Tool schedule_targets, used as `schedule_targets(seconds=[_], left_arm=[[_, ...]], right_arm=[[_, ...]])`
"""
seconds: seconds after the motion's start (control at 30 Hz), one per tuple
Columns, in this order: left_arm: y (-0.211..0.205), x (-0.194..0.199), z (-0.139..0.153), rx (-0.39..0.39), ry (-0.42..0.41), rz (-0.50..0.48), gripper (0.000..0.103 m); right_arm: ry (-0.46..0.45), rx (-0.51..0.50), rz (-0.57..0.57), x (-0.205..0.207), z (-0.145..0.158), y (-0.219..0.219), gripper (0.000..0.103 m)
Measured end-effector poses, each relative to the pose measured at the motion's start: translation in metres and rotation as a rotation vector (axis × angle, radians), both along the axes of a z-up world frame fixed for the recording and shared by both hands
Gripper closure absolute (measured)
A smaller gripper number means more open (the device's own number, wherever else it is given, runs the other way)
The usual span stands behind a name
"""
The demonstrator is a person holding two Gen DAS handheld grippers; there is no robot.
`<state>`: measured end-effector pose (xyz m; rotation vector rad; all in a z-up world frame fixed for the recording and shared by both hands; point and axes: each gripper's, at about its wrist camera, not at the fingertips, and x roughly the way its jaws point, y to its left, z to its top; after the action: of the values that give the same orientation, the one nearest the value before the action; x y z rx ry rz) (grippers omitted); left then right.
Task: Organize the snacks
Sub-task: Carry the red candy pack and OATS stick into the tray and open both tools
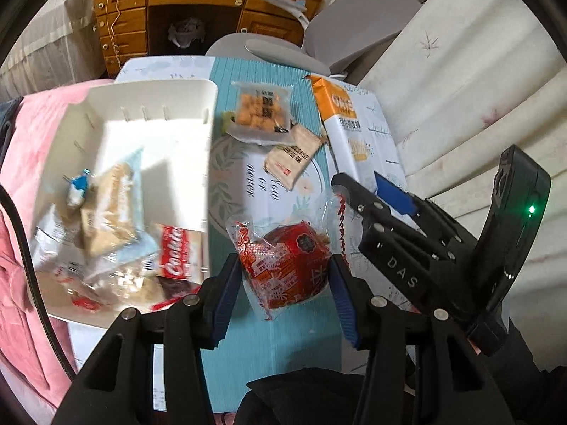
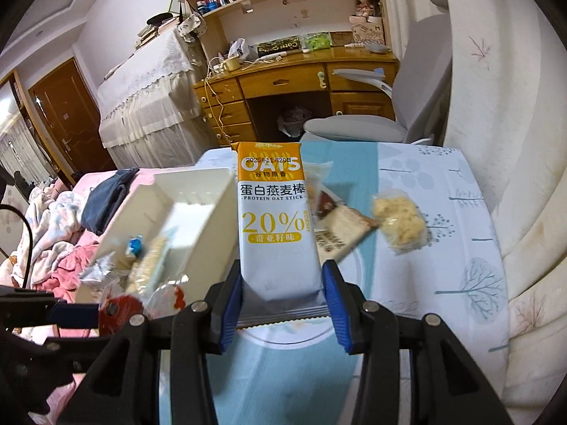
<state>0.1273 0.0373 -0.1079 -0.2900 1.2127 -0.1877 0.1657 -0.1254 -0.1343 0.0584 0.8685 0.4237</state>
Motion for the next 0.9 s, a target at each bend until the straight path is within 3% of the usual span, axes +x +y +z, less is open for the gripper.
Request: schedule_targets(seconds=[0.37, 0.9], left_arm=[[0.074, -0.015, 0.017, 0.022, -0.031, -0.035, 0.054], [0.165, -0.027, 0.002, 0.109, -0.010, -0.029, 0.050]], right_arm=[[-0.013, 0.040, -0.024, -0.026, 0.013, 0.068, 0.059], [-0.007, 0.109, -0.074, -0.054, 0.000, 0.144, 0.059]])
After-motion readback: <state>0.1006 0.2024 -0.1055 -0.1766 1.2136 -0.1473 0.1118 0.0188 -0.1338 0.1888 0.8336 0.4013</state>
